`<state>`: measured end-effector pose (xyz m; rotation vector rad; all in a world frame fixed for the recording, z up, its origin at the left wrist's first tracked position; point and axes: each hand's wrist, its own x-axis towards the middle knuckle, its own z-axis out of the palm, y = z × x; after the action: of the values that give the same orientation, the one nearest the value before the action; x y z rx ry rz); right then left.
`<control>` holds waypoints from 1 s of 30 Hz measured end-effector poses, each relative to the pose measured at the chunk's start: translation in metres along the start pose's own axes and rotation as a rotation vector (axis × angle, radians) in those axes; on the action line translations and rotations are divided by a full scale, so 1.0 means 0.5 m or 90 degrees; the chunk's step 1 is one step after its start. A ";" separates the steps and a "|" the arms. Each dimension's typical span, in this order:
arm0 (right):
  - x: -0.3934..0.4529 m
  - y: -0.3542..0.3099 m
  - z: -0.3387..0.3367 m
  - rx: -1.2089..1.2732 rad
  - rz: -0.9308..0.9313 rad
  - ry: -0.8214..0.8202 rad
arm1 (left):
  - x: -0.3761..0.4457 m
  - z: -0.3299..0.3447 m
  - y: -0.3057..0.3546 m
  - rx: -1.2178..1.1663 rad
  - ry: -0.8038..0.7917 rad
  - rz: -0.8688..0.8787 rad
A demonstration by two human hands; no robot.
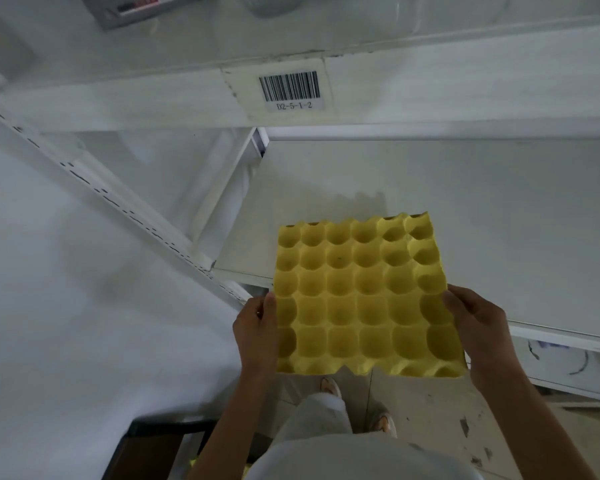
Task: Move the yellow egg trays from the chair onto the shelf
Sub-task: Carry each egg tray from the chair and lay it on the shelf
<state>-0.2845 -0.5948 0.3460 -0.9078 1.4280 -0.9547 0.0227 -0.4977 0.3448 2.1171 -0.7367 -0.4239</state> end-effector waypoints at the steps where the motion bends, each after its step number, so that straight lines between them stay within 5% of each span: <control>1: 0.002 0.000 0.006 -0.005 0.007 0.004 | 0.011 0.002 -0.001 0.009 -0.008 0.005; 19: 0.178 -0.064 0.342 -0.059 0.074 0.049 | 0.470 -0.018 0.024 0.096 -0.073 0.154; 24: 0.275 -0.103 0.464 -0.140 0.093 0.069 | 0.560 -0.005 0.047 0.196 -0.216 0.166; 30: 0.277 -0.114 0.541 -0.194 0.144 0.077 | 0.609 0.016 -0.013 0.161 -0.329 0.040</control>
<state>-0.0231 -0.7596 0.3380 -0.8960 1.7712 -0.6424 0.2553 -0.6931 0.3225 2.2299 -1.2000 -0.9035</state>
